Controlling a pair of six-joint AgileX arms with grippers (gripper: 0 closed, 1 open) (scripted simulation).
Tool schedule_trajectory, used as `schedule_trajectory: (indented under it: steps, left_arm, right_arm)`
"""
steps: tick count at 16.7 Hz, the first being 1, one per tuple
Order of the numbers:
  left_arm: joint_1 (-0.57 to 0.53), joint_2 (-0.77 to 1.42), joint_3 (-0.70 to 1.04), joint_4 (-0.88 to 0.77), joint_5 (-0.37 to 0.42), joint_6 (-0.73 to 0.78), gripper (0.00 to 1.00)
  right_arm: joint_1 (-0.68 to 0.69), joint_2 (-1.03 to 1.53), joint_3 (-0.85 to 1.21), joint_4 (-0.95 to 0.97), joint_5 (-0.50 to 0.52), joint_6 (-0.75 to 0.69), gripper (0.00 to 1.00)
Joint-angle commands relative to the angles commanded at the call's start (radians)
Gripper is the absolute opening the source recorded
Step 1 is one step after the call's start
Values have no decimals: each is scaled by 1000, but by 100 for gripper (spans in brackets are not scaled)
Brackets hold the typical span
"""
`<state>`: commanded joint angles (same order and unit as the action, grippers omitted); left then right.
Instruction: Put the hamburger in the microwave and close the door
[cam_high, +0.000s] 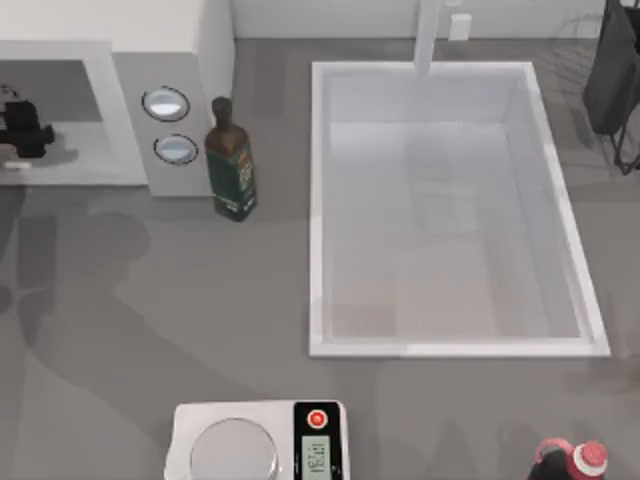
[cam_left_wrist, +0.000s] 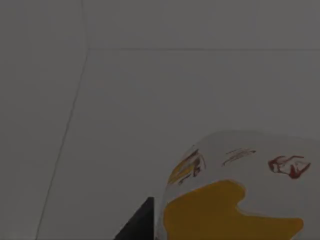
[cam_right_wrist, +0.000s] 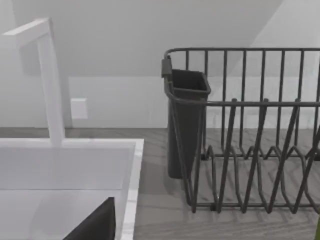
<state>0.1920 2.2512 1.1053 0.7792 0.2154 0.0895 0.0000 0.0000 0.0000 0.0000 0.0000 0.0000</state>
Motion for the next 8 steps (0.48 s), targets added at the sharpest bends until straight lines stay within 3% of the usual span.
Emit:
schedule_trajectory:
  steps: [4, 8]
  left_arm:
    - [-29, 140, 280, -105, -21, -11, 0]
    - [-48, 229, 429, -183, -37, -19, 0]
  right_arm:
    - [0, 0, 0, 0, 0, 0, 100]
    - [0, 0, 0, 0, 0, 0, 100]
